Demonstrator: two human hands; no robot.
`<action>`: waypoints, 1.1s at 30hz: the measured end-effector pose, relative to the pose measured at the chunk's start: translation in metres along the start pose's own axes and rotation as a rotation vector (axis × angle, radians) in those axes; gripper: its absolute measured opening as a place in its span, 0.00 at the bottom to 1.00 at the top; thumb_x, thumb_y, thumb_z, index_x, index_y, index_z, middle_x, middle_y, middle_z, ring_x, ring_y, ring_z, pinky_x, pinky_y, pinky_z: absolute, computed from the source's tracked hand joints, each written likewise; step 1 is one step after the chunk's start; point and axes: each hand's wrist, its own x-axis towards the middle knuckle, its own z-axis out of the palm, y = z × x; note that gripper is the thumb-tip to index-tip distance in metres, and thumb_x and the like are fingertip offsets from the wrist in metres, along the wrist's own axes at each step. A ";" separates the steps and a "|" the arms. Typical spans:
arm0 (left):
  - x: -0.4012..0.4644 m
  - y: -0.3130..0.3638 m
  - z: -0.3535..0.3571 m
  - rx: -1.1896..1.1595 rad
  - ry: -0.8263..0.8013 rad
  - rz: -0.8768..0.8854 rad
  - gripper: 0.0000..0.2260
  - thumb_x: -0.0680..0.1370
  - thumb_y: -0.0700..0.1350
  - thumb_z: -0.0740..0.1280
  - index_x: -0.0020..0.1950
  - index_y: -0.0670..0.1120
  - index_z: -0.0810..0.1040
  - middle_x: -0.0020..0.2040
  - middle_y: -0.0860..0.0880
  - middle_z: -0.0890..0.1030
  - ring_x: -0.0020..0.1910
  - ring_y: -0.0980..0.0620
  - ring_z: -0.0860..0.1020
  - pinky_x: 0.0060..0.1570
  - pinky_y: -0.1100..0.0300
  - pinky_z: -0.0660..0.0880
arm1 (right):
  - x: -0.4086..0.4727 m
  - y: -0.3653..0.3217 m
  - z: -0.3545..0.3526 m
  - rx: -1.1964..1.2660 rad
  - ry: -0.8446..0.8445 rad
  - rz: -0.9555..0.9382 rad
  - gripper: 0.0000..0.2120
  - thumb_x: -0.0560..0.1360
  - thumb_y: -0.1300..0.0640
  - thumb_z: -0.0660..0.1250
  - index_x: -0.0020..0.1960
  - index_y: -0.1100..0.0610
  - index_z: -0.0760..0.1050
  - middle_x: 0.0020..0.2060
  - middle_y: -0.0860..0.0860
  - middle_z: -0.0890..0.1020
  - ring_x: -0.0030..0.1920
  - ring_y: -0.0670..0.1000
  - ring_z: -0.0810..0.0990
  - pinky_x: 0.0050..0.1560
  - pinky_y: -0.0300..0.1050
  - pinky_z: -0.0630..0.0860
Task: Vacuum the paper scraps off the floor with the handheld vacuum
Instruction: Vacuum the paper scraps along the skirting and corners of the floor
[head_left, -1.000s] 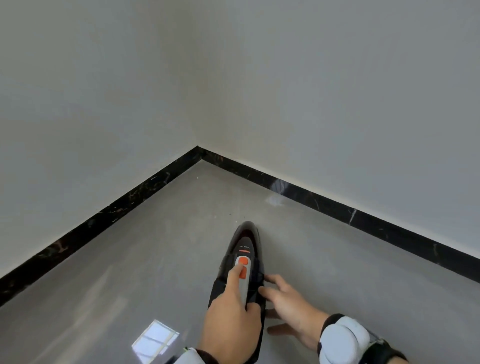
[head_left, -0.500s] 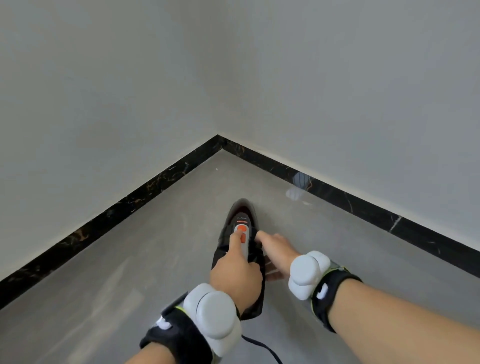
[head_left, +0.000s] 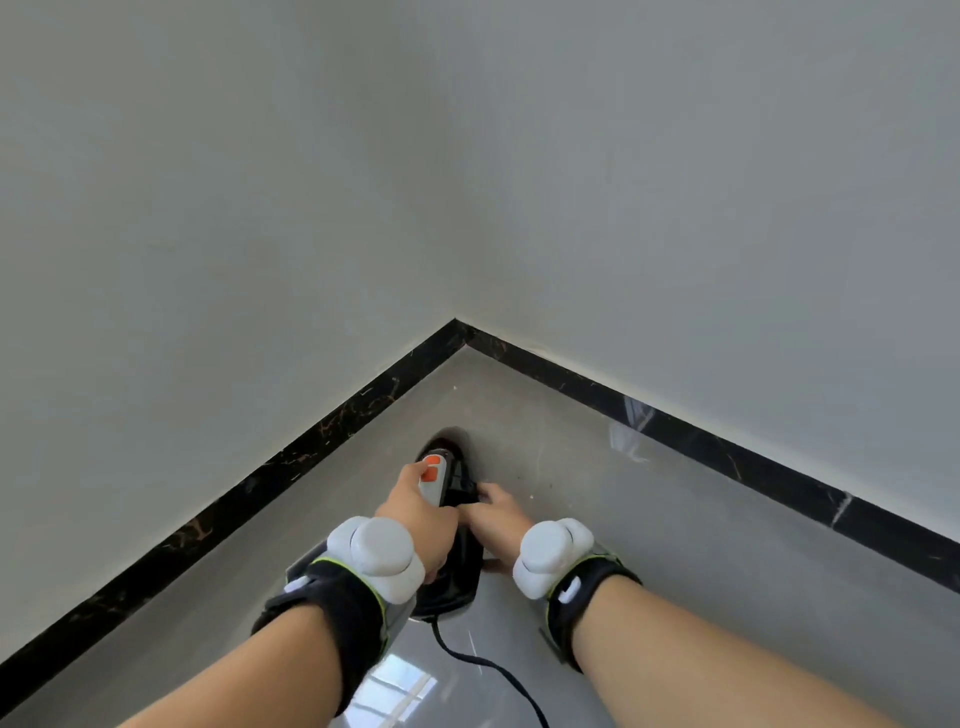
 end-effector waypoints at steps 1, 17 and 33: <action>0.006 -0.001 0.001 0.002 0.022 0.001 0.29 0.76 0.40 0.64 0.74 0.59 0.64 0.52 0.39 0.80 0.40 0.38 0.81 0.34 0.54 0.79 | 0.009 0.004 0.002 0.022 0.001 -0.017 0.18 0.75 0.64 0.66 0.64 0.54 0.75 0.53 0.54 0.83 0.53 0.54 0.81 0.62 0.51 0.79; 0.134 0.012 0.007 -0.111 0.005 0.134 0.30 0.77 0.39 0.65 0.77 0.59 0.64 0.59 0.39 0.79 0.44 0.35 0.82 0.42 0.49 0.82 | 0.084 0.009 0.018 0.186 -0.044 -0.064 0.24 0.82 0.62 0.60 0.75 0.47 0.65 0.67 0.52 0.79 0.61 0.53 0.79 0.46 0.44 0.75; 0.102 0.008 -0.056 -0.142 -0.186 0.076 0.24 0.82 0.40 0.60 0.74 0.60 0.62 0.40 0.44 0.75 0.25 0.54 0.70 0.20 0.66 0.66 | 0.098 0.002 0.033 0.303 -0.034 0.029 0.21 0.77 0.46 0.66 0.68 0.50 0.73 0.59 0.56 0.83 0.50 0.58 0.85 0.42 0.49 0.84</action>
